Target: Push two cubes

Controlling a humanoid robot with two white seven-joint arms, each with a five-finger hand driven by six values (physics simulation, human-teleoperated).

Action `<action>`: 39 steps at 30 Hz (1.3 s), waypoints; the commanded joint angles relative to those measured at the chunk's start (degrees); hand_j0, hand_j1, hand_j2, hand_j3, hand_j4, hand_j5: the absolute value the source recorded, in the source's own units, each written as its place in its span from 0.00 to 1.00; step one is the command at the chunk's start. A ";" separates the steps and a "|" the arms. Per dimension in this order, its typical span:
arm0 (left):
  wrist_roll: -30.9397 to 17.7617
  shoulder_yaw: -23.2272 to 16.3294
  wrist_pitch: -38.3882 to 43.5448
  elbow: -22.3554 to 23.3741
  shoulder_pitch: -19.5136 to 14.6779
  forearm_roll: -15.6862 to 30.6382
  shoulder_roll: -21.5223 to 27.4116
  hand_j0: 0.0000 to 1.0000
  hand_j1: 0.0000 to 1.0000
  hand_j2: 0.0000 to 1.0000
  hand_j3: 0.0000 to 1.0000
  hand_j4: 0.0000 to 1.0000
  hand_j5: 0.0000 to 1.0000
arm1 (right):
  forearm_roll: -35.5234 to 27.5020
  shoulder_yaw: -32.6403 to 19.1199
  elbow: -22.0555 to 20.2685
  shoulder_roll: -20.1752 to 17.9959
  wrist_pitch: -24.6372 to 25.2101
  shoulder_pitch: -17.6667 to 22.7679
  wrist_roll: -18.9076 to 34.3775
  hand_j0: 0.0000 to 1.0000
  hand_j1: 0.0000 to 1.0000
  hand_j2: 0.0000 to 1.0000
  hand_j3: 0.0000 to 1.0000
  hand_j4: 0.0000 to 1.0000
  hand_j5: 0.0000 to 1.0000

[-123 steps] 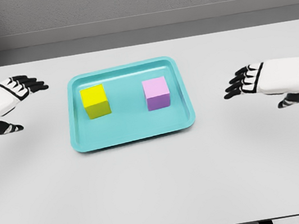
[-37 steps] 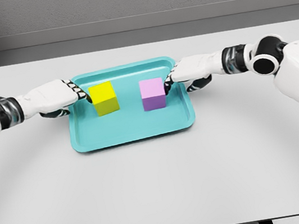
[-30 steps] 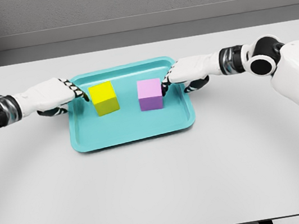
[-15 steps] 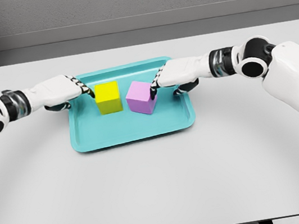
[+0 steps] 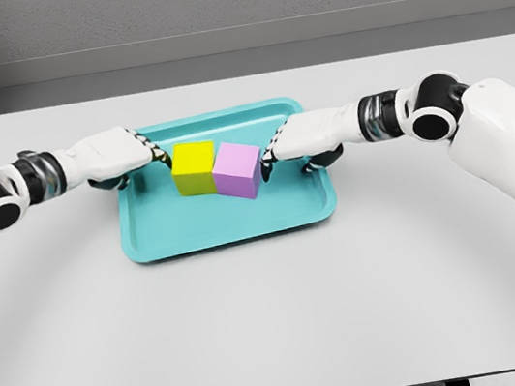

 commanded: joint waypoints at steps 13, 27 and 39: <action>-1.46 0.24 -0.06 0.49 -0.18 2.69 -1.02 0.78 0.78 0.78 0.78 0.78 0.78 | 0.08 -0.04 3.25 0.83 0.14 -0.44 -0.02 0.69 0.69 0.69 0.69 0.69 0.69; -1.38 2.61 -0.06 3.83 -2.37 3.66 5.31 0.76 0.76 0.76 0.76 0.76 0.76 | 0.34 0.05 5.71 2.94 0.14 -1.93 -0.02 0.68 0.68 0.68 0.68 0.68 0.68; -1.38 3.49 -0.06 3.83 -2.72 3.75 7.33 0.77 0.77 0.77 0.77 0.77 0.77 | 0.43 -0.04 7.47 3.90 0.14 -2.64 -0.02 0.68 0.68 0.68 0.68 0.68 0.68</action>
